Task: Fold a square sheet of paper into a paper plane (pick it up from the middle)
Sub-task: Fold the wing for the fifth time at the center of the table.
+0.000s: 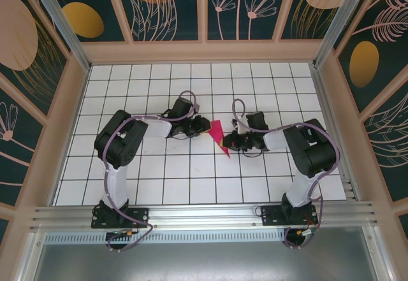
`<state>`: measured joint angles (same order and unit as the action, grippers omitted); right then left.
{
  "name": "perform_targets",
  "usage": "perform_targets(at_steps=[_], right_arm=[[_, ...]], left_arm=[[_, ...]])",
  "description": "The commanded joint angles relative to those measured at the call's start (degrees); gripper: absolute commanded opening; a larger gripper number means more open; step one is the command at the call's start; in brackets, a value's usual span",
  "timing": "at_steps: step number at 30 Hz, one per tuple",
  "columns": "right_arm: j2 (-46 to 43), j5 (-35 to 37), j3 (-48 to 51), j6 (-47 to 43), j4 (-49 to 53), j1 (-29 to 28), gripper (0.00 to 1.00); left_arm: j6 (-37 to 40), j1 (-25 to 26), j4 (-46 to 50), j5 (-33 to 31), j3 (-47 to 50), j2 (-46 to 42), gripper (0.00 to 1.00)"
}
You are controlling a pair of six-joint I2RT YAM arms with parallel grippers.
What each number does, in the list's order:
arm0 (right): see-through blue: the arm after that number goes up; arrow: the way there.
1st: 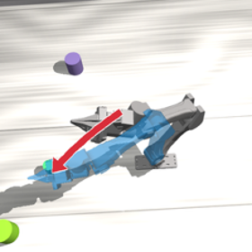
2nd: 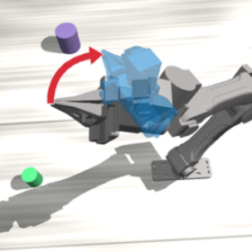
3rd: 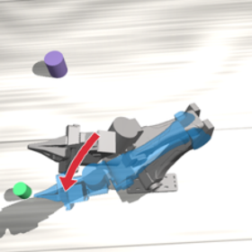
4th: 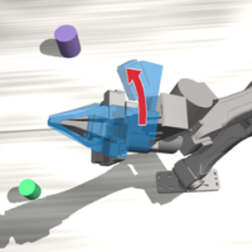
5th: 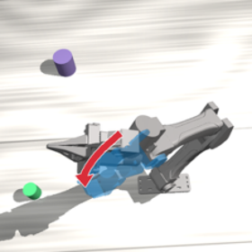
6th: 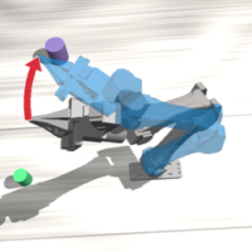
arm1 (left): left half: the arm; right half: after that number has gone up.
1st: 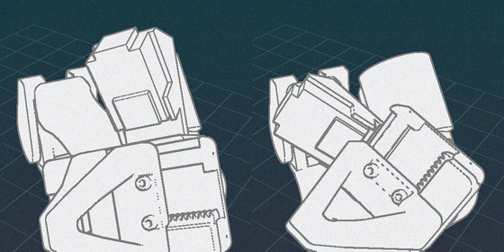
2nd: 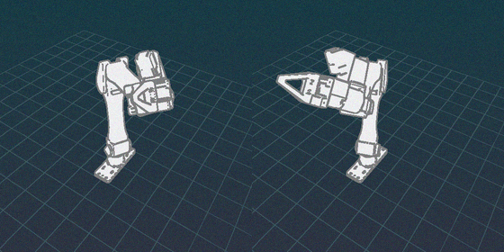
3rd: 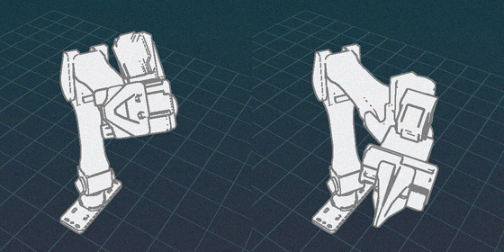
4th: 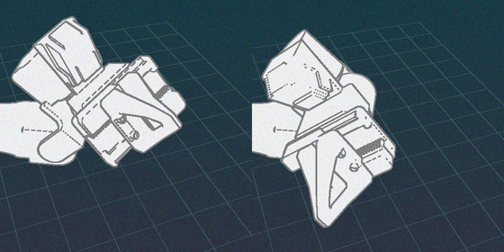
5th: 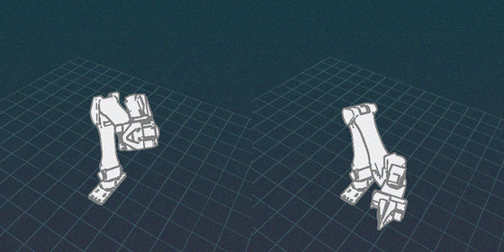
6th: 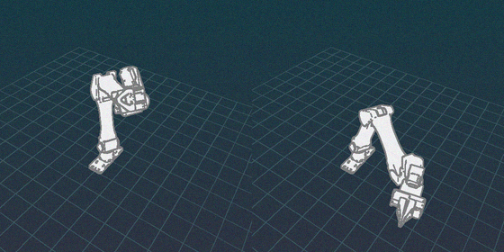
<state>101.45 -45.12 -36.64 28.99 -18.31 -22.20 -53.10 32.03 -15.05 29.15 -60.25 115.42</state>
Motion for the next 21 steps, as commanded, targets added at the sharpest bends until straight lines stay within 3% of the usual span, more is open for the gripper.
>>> perform_targets(at_steps=[1,10,21], right_arm=[[1.2,-7.1,1.2,6.1,-7.3,0.8,0.0],[3.6,-8.9,1.4,13.4,-12.3,2.4,0.0],[5.9,-7.3,1.0,14.8,-10.0,3.3,0.0]], left_arm=[[2.0,-0.1,-7.9,0.9,3.4,-4.3,0.26],[-1.0,2.2,-19.4,3.8,10.1,-4.8,0.24],[-0.9,3.8,-17.8,3.8,8.0,-0.8,0.2]])
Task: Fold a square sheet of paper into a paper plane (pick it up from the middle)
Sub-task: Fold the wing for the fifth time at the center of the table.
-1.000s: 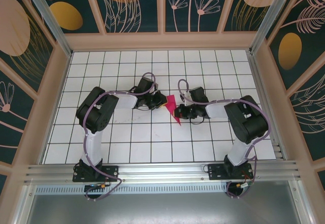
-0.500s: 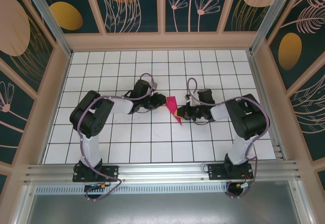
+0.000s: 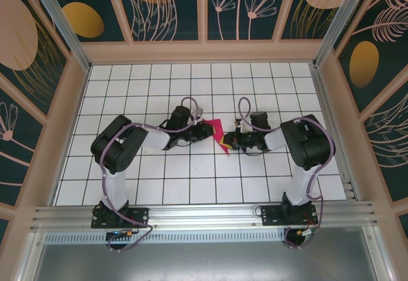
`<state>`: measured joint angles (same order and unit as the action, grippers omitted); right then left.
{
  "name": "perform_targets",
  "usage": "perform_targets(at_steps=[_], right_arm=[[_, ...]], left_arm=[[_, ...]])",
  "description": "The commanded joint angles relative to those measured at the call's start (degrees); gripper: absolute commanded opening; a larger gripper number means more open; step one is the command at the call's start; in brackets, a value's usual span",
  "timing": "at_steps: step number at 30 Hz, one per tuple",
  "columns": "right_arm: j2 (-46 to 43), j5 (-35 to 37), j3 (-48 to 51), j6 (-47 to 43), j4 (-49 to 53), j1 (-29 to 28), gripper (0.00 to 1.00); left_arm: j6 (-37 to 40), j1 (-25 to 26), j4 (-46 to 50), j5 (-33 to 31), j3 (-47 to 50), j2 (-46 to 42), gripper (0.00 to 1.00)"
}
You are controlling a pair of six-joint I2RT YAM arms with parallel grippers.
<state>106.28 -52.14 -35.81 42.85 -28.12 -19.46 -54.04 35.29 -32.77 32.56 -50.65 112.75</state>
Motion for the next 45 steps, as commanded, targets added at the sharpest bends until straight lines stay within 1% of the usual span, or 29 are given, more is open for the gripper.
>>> perform_targets(at_steps=[1,10,18,25,26,29,31,33,34,37,39,41,45], right_arm=[[1.2,-0.1,0.2,0.9,0.1,0.6,0.0],[1.7,0.5,-0.2,0.4,1.9,0.7,0.0],[1.6,0.9,-1.0,-0.7,3.8,0.6,0.0],[-0.5,2.6,-2.5,-3.3,8.6,0.6,0.0],[-1.4,3.1,-2.5,-3.7,9.3,0.6,0.03],[-5.3,4.9,-2.6,-5.7,12.6,0.6,0.17],[-8.3,7.5,-3.1,-7.8,16.8,0.6,0.24],[-11.0,10.6,-3.4,-9.9,20.5,0.7,0.3],[-12.4,12.3,-3.5,-10.8,22.1,0.6,0.3],[-16.2,16.9,-4.2,-13.3,25.7,0.0,0.3],[-17.8,18.9,-5.4,-14.9,27.6,-1.4,0.29],[-17.7,20.1,-7.3,-16.3,29.2,-3.5,0.24],[-13.8,21.3,-11.1,-18.1,30.7,-7.8,0.12]], left_arm=[[0.2,0.6,0.6,0.2,-1.9,2.1,0.2],[1.1,1.1,4.9,-1.2,-4.7,4.2,0.19],[1.5,1.2,15.0,-5.6,-8.4,6.3,0.16],[0.9,1.2,24.8,-9.4,-11.8,9.7,0.15],[0.8,1.3,25.8,-9.9,-12.0,10.0,0.15],[0.8,1.2,27.9,-10.7,-12.4,10.6,0.15],[0.8,1.2,28.6,-10.8,-12.4,10.9,0.14],[0.8,1.3,28.9,-10.9,-12.5,10.9,0.14],[0.8,1.2,29.1,-10.9,-12.5,10.9,0.14],[0.9,1.3,29.3,-10.9,-12.6,10.9,0.14],[0.9,1.2,29.3,-10.8,-12.7,10.9,0.14],[0.9,1.2,29.3,-10.8,-12.9,11.0,0.14],[0.8,1.2,29.5,-10.6,-13.3,11.2,0.14]])
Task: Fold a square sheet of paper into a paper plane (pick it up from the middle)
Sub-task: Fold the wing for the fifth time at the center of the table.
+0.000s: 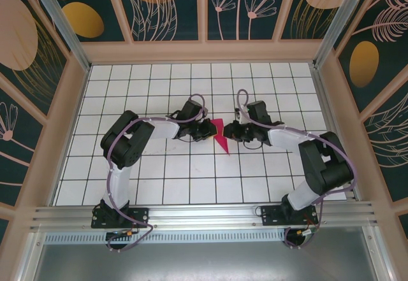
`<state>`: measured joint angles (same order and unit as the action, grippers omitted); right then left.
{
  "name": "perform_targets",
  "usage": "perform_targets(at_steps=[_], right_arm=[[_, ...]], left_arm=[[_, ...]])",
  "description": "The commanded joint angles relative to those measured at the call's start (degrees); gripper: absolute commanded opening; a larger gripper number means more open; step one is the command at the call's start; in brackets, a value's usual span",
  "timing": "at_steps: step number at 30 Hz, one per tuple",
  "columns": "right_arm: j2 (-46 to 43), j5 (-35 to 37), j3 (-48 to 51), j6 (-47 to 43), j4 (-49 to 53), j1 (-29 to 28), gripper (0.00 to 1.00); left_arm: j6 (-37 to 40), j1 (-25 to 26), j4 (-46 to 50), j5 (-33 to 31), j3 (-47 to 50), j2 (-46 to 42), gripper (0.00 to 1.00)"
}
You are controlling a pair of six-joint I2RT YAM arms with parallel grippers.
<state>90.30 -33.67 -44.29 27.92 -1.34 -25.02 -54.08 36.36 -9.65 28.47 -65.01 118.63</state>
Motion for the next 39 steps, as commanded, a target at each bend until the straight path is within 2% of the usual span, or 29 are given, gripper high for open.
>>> perform_targets(at_steps=[1,7,19,39], right_arm=[[3.5,2.7,-3.3,-3.2,3.9,-3.0,0.09],[8.3,2.8,-5.2,-4.6,4.6,-5.0,0.01],[10.5,7.0,-4.1,-7.6,8.8,-4.7,0.0],[3.5,0.1,5.0,-9.7,10.9,-1.6,0.0]], left_arm=[[0.9,0.2,6.4,-6.6,1.0,5.3,0.14],[0.5,0.2,6.8,-6.6,0.9,5.7,0.14],[0.7,0.2,9.9,-8.4,-0.3,6.4,0.14],[1.5,0.2,13.9,-11.2,-1.6,7.5,0.14]])
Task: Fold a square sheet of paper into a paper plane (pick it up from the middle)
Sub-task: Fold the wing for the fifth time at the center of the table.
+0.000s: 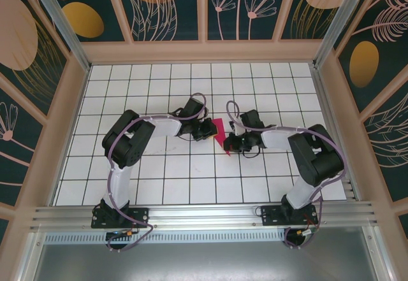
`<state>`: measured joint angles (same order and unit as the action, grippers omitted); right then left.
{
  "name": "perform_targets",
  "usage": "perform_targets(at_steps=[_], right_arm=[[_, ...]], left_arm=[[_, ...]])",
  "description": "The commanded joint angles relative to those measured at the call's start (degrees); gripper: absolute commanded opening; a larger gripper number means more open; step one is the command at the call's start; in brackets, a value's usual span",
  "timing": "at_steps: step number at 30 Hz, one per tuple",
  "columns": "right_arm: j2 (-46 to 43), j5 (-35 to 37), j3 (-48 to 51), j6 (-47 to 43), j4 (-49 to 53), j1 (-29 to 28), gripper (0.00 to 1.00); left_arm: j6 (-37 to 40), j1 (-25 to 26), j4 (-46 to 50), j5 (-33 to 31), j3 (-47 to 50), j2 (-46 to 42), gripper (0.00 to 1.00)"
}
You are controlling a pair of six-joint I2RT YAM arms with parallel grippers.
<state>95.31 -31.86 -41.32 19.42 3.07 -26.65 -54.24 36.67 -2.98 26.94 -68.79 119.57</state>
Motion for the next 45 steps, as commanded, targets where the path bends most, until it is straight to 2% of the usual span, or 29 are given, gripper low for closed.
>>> perform_targets(at_steps=[1,26,36,45], right_arm=[[-1.5,-1.7,2.1,-1.2,6.8,0.1,0.0],[-5.7,2.2,8.2,4.3,12.8,-0.1,0.0],[-13.4,4.0,3.3,4.7,10.9,0.0,0.0],[-3.4,2.3,-4.3,4.5,4.0,-0.9,0.0]], left_arm=[[1.6,-0.1,7.2,-9.7,2.1,6.6,0.14],[1.7,-0.1,7.5,-9.7,2.0,6.6,0.14],[2.0,-0.1,6.7,-8.7,1.7,5.8,0.14],[2.1,-0.1,5.4,-7.1,1.5,5.2,0.15]])
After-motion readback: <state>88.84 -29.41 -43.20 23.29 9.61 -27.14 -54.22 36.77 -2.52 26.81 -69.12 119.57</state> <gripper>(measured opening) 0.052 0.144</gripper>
